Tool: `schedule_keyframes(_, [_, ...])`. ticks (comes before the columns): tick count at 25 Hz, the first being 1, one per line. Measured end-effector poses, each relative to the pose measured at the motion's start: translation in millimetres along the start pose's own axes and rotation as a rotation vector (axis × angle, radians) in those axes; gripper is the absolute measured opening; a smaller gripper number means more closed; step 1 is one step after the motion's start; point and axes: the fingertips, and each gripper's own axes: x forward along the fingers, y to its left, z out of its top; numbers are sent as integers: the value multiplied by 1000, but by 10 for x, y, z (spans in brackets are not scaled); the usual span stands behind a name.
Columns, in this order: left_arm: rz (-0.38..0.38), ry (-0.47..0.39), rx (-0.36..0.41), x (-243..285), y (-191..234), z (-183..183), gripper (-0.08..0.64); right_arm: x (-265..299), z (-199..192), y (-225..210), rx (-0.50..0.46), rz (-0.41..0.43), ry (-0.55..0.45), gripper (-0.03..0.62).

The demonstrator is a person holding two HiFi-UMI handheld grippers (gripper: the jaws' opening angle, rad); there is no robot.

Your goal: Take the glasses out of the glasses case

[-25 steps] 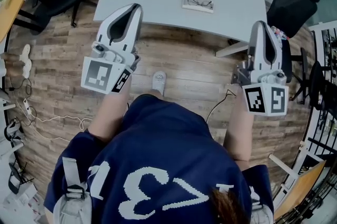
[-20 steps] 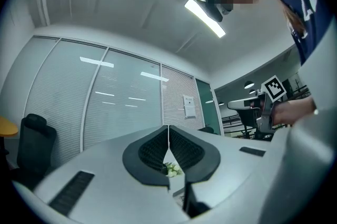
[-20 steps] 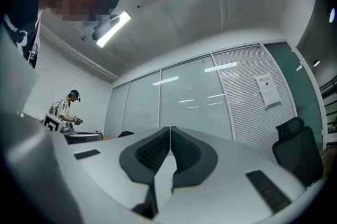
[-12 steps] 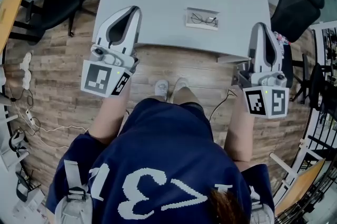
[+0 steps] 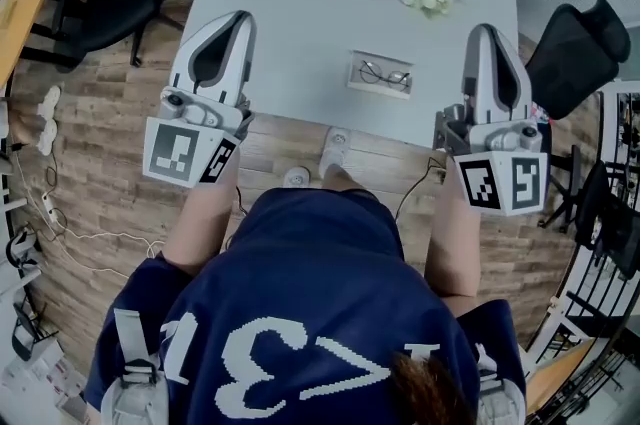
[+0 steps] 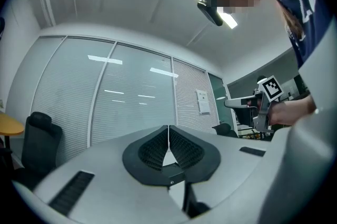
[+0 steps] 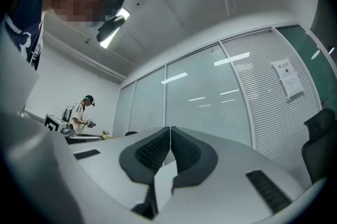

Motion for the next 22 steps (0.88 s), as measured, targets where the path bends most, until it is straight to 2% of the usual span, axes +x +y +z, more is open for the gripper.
schedule_keyframes(6, [65,-21,36,526,119,42,20,485,20,-403,-3,70,-29,26])
schedule_keyframes(12, [90,-17,34,880,92,-46,20,751,-75,-707,8,111,-16,28])
schedule_keyframes(18, [57,-2,11,1150,62,-193,20,868,-205,-810,4,109,20,28])
schedule_keyframes(22, [3,24,-26,1320,76,-388,20,889,-451,-788,-7,101,105,28])
